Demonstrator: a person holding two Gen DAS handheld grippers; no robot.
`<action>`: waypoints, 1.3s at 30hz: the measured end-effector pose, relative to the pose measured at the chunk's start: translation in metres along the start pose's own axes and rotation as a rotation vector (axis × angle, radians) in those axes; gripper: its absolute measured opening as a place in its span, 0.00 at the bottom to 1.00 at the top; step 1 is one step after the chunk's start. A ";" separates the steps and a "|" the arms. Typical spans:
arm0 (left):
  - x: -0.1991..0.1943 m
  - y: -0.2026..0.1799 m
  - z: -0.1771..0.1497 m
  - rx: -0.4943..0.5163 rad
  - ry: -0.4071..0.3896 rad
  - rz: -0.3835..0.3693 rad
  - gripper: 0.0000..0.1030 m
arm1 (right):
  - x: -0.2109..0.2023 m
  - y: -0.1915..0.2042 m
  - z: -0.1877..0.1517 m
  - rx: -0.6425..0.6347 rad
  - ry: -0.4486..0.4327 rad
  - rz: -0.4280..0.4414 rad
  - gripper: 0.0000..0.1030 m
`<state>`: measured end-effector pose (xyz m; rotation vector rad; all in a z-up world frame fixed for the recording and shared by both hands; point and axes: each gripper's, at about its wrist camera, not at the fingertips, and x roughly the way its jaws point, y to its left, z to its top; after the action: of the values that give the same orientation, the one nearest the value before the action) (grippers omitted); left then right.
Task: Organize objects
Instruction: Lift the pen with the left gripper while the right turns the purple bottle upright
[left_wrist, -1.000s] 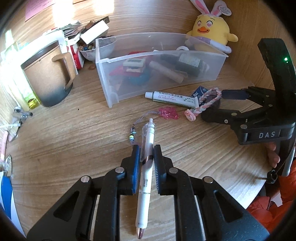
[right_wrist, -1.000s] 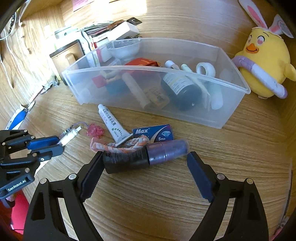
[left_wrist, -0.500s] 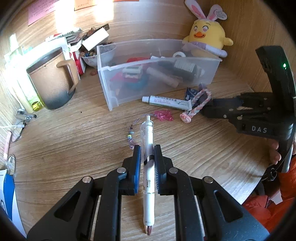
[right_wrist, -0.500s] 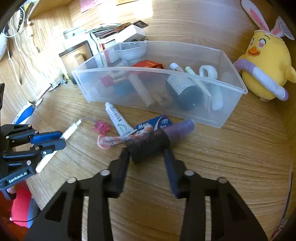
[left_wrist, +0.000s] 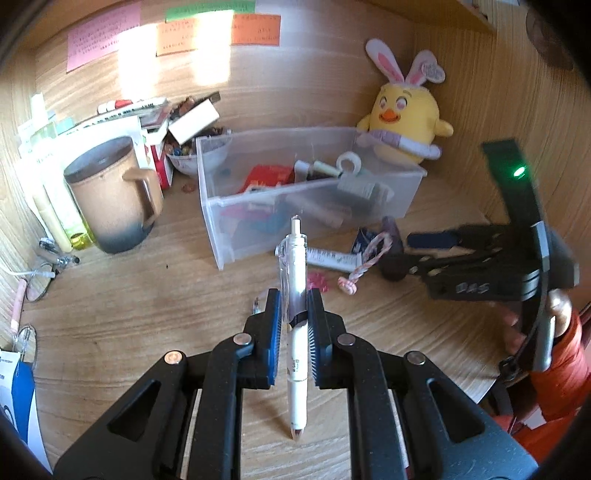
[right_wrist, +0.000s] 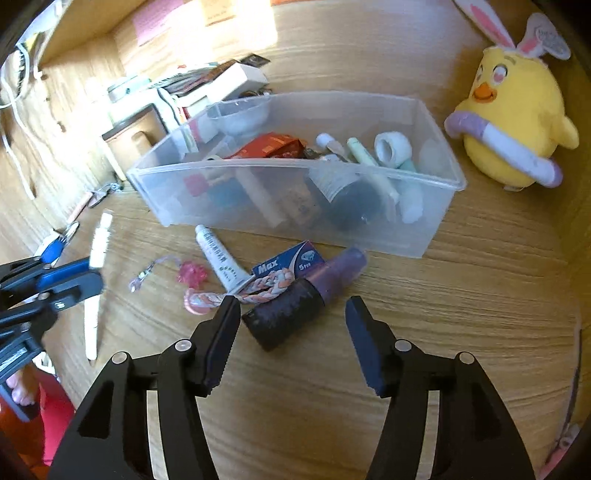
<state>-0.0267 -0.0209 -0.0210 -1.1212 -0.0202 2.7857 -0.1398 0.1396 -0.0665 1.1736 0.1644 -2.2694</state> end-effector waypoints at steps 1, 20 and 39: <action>-0.001 0.000 0.002 -0.002 -0.007 -0.002 0.13 | 0.004 0.000 0.001 0.004 0.006 -0.006 0.54; -0.015 0.003 0.052 -0.038 -0.142 -0.020 0.12 | -0.006 -0.018 -0.024 -0.025 -0.004 -0.063 0.44; -0.016 -0.001 0.112 -0.035 -0.251 0.015 0.10 | -0.012 -0.037 -0.030 0.084 -0.027 -0.123 0.33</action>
<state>-0.0921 -0.0173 0.0712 -0.7745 -0.0874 2.9308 -0.1336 0.1859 -0.0809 1.2043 0.1351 -2.4196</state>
